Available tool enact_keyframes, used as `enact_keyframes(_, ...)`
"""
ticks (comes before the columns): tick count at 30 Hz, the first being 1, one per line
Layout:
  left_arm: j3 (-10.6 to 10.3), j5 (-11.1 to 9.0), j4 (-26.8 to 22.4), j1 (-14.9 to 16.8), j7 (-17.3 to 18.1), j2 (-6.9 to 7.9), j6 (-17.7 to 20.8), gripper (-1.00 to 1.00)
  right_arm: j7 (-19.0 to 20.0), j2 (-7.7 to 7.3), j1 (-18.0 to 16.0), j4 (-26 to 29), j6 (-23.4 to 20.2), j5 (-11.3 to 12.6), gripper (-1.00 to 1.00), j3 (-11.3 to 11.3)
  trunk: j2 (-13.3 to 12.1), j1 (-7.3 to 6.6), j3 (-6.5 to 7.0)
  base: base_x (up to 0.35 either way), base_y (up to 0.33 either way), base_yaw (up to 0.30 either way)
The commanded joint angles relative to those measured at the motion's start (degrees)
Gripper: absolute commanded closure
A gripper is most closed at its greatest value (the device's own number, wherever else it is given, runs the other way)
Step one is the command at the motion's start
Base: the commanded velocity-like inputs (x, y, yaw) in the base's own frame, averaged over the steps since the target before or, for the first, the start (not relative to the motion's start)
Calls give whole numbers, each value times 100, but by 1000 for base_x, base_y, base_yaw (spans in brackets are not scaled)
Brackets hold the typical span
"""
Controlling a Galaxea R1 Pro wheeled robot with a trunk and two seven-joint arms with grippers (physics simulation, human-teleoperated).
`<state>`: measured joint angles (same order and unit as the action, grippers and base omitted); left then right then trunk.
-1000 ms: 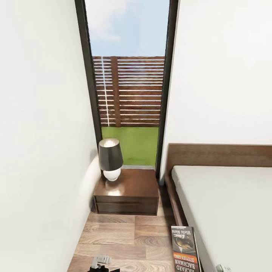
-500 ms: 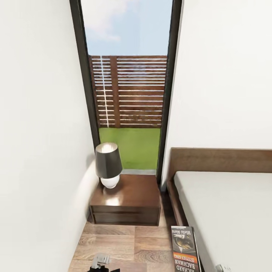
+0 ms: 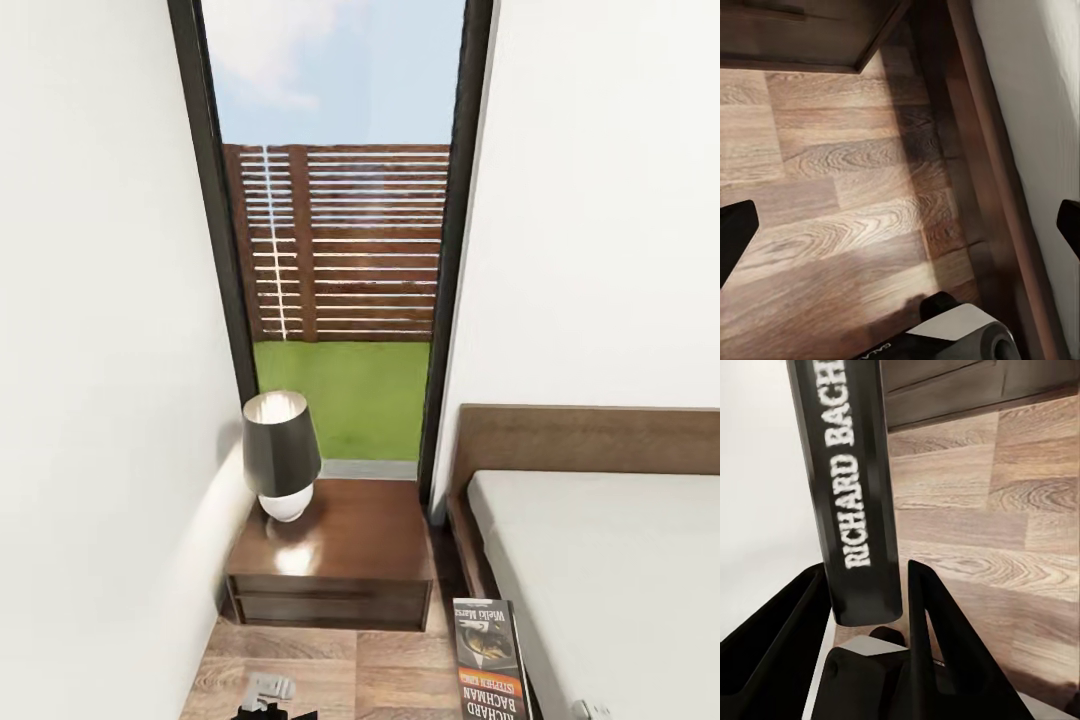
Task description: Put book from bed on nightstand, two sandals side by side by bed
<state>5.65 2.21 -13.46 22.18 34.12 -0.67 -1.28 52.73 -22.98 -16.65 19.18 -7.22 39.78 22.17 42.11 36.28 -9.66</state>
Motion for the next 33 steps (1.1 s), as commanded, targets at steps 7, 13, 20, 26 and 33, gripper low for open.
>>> enact_keyframes(7, 42, 25, 3, 5, 25, -3, -13, -100, 11, -5, -5, 7, -61, 74, 100, 12, 6, 5, -9, 333, 0, 0)
enact_keyframes(13, 42, 25, 4, 5, 24, -3, -13, -100, 10, -5, -5, 7, -61, 74, 100, 15, 6, 5, -9, 333, 0, 0)
enact_keyframes(20, 42, 25, 7, 5, 25, -3, -13, -100, 10, -5, -5, 7, -61, 74, 100, 16, 6, 5, -9, 331, 0, 0)
enact_keyframes(26, 42, 25, 6, 5, 25, -3, -13, -100, 11, -5, -5, 7, -61, 74, 100, 13, 6, 5, -9, 121, 0, 0)
enact_keyframes(33, 42, 25, 2, 5, 25, -3, -13, -100, 10, -5, -5, 7, -61, 74, 100, 15, 6, 5, -9, 282, 0, 0)
